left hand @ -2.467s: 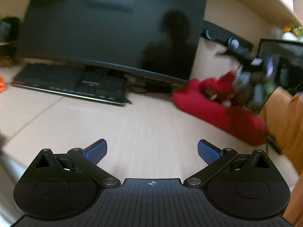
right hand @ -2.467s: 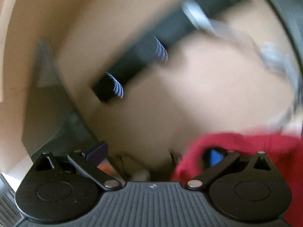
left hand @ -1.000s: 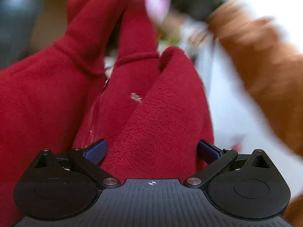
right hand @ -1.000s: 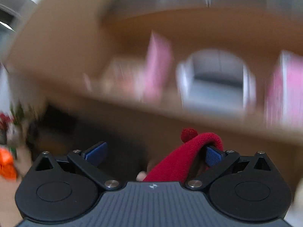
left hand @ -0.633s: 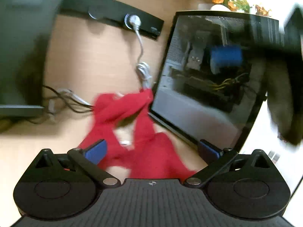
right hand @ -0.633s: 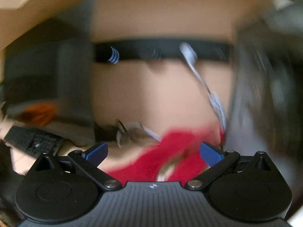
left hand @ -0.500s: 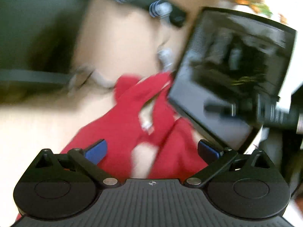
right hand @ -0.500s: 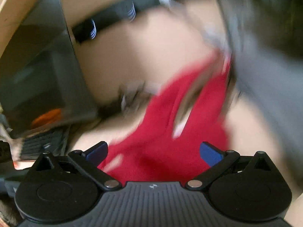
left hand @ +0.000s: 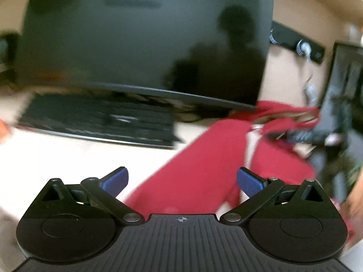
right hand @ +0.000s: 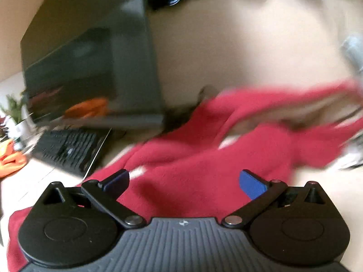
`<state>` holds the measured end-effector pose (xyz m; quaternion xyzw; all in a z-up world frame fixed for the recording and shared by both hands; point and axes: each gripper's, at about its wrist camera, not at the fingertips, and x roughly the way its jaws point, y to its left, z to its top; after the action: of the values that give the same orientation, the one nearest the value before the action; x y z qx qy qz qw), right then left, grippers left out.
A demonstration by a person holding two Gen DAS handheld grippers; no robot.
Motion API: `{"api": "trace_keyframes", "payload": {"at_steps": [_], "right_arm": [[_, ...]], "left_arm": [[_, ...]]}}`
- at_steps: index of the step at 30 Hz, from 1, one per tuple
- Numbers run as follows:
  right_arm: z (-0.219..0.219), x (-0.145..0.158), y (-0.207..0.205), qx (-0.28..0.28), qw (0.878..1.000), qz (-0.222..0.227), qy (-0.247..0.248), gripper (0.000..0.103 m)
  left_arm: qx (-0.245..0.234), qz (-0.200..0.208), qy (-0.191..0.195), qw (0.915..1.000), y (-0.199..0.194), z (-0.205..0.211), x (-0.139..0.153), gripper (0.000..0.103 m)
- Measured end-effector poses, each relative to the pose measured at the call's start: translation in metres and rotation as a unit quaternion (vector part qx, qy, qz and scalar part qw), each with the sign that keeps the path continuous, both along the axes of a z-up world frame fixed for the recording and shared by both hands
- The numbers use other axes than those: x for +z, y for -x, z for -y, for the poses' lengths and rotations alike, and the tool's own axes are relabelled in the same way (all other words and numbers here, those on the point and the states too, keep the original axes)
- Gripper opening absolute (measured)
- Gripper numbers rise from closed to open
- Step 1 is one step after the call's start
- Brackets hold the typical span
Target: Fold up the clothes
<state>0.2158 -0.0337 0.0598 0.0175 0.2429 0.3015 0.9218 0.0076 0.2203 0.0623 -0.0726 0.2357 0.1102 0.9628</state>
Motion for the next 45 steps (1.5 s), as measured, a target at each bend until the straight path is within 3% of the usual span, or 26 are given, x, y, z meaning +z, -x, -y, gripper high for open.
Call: {"api": "trace_keyframes", "payload": {"at_steps": [2, 4, 7, 10, 12, 15, 17, 20, 22, 24, 28, 30, 34, 36, 38, 40, 42, 45], "right_arm": [[0.020, 0.026, 0.039, -0.010, 0.999, 0.044, 0.024, 0.103], [0.032, 0.040, 0.091, 0.013, 0.994, 0.080, 0.078, 0.103], [0.033, 0.030, 0.158, 0.077, 0.984, 0.068, 0.145, 0.103], [0.024, 0.013, 0.205, 0.127, 0.979, 0.040, 0.156, 0.103], [0.005, -0.003, 0.220, 0.133, 0.969, 0.065, 0.198, 0.103], [-0.015, -0.009, 0.211, 0.075, 0.939, 0.148, 0.300, 0.103], [0.002, 0.028, 0.196, -0.023, 0.931, 0.214, 0.295, 0.103], [0.049, 0.101, 0.181, -0.163, 0.926, 0.259, 0.221, 0.103], [0.069, 0.123, 0.176, -0.205, 0.913, 0.282, 0.213, 0.103], [0.078, 0.127, 0.175, -0.219, 0.906, 0.287, 0.221, 0.103], [0.097, 0.121, 0.183, -0.229, 0.908, 0.267, 0.229, 0.103], [0.095, 0.104, 0.186, -0.230, 0.900, 0.265, 0.258, 0.103], [0.118, 0.066, 0.203, -0.243, 0.883, 0.234, 0.326, 0.103], [0.128, 0.045, 0.211, -0.216, 0.904, 0.182, 0.321, 0.103], [0.132, 0.023, 0.222, -0.180, 0.920, 0.136, 0.321, 0.103], [0.122, 0.002, 0.229, -0.145, 0.922, 0.114, 0.340, 0.103], [0.112, -0.013, 0.233, -0.123, 0.922, 0.100, 0.354, 0.103], [0.106, -0.010, 0.231, -0.128, 0.919, 0.118, 0.354, 0.103]], "left_arm": [[0.003, -0.001, -0.035, 0.9994, 0.013, 0.006, 0.006, 0.103], [0.002, -0.006, -0.057, 0.9984, 0.026, 0.009, 0.004, 0.103], [-0.007, -0.015, -0.048, 0.9987, 0.029, 0.019, -0.003, 0.103], [-0.022, -0.021, -0.019, 0.9994, 0.022, 0.027, -0.012, 0.103], [-0.036, -0.022, -0.022, 0.9989, 0.017, 0.034, -0.013, 0.103], [-0.065, -0.021, -0.036, 0.9970, 0.016, 0.048, -0.010, 0.103], [-0.095, -0.021, -0.049, 0.9941, 0.021, 0.060, -0.006, 0.103], [-0.143, -0.025, -0.071, 0.9869, 0.026, 0.081, -0.008, 0.103], [-0.167, -0.025, -0.068, 0.9833, 0.019, 0.098, -0.013, 0.103], [-0.183, -0.024, -0.068, 0.9805, 0.010, 0.116, -0.018, 0.103], [-0.176, -0.036, -0.110, 0.9776, -0.015, 0.146, -0.038, 0.103], [-0.166, -0.050, -0.138, 0.9751, -0.024, 0.145, -0.048, 0.103], [-0.142, -0.063, -0.208, 0.9657, -0.018, 0.117, -0.040, 0.103], [-0.095, -0.044, -0.262, 0.9594, -0.005, 0.095, -0.023, 0.103], [-0.088, -0.058, -0.257, 0.9606, 0.004, 0.077, -0.016, 0.103], [-0.083, -0.074, -0.253, 0.9609, 0.012, 0.062, -0.012, 0.103], [-0.097, -0.103, -0.256, 0.9562, 0.016, 0.062, -0.026, 0.103], [-0.121, -0.121, -0.255, 0.9518, 0.012, 0.064, -0.033, 0.103]]}}
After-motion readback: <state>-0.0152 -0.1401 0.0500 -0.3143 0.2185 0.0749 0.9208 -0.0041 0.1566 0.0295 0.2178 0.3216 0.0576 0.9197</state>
